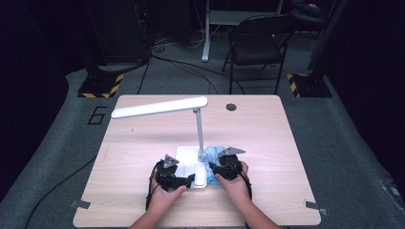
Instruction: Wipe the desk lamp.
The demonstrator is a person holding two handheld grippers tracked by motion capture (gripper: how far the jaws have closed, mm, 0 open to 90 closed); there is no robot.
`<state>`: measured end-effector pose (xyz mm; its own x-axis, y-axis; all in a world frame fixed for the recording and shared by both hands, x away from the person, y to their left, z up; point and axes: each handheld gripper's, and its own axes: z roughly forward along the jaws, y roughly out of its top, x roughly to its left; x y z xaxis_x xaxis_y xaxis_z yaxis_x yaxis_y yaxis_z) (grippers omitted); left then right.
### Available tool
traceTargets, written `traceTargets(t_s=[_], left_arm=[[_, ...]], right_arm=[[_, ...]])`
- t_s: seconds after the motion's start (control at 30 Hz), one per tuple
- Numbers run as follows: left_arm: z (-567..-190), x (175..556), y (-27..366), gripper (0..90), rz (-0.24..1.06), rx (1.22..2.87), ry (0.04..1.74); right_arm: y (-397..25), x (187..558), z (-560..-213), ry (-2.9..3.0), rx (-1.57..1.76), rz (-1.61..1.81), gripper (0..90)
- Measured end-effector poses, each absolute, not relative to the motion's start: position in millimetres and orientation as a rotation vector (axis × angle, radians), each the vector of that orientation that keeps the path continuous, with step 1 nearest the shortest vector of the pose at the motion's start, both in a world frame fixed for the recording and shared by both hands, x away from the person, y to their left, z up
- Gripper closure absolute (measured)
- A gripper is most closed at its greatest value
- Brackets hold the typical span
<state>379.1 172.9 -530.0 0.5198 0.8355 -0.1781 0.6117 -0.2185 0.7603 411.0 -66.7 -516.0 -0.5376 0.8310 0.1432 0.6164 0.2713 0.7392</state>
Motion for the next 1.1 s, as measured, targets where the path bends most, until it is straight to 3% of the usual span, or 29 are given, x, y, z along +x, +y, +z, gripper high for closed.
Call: traceTargets(t_s=[0.37,0.87,1.1], left_arm=[[-530,379,172,1.2,0.339,1.925,1.193],[-530,379,173,1.2,0.340,1.931,1.191],[-530,379,173,1.2,0.340,1.948,1.181]], right_arm=[[-78,425,-508,2.260,1.386,1.156,60.0],[-85,429,-449,2.111,1.336,1.370,60.6],[-69,442,-463,2.171,1.376,1.339,60.7]])
